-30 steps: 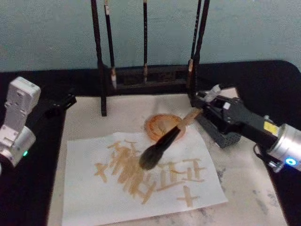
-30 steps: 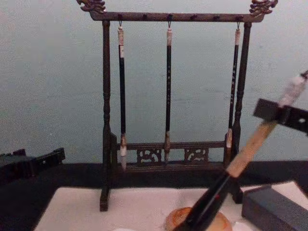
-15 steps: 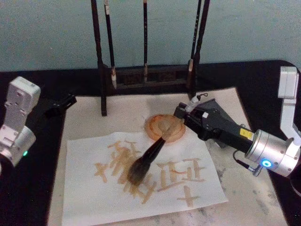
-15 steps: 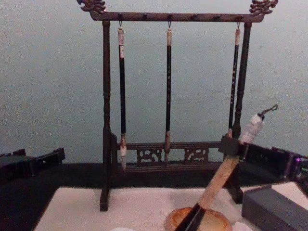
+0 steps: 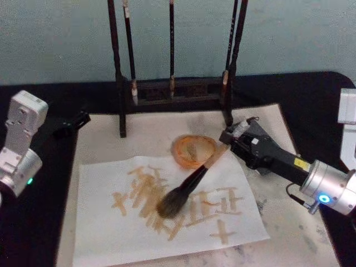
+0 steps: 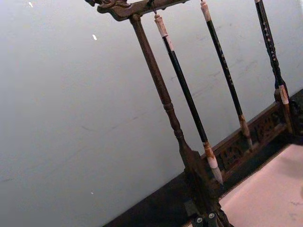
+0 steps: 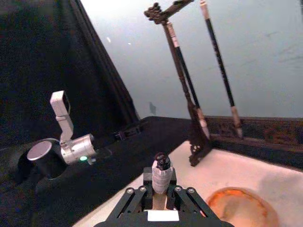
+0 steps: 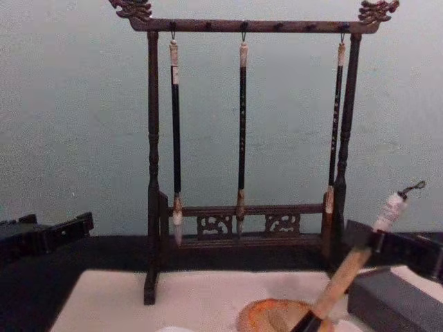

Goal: Pick up the brush from the inkstone, write on the paper, then place the brush back to its original position.

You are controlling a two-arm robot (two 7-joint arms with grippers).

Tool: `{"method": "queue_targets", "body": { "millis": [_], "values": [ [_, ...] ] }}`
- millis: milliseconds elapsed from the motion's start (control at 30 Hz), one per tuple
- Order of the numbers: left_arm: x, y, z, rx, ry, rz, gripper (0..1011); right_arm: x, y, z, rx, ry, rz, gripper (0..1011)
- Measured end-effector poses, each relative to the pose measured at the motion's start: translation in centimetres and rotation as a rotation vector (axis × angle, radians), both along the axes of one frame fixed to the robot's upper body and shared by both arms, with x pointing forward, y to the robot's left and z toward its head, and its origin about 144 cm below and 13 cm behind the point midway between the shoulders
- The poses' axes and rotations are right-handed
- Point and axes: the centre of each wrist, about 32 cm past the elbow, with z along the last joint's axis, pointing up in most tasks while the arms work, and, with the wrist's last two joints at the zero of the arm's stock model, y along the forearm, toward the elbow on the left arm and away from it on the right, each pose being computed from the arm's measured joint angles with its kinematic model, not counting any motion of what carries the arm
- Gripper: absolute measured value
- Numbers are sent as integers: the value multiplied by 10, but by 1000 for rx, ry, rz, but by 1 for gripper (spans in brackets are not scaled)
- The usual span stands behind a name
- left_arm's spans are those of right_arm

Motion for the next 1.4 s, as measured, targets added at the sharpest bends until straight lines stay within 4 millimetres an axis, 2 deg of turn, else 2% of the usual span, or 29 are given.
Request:
{"method": "queue_targets", "body": {
  "millis": [267,933,1167,1400],
  "values": [
    [0,0,0,0,0,0,1002,-5,-14,0,-3,2,-38,161],
    [0,0,0,0,0,0,1000,-26,-55,16,-16,-35,-137,163],
    [0,0,0,0,0,0,1002,-26,-52,28,1,-75,-123,161],
    [0,0,0,0,0,0,1002,-22,-27,41,30,-126,-36,161]
  ]
}}
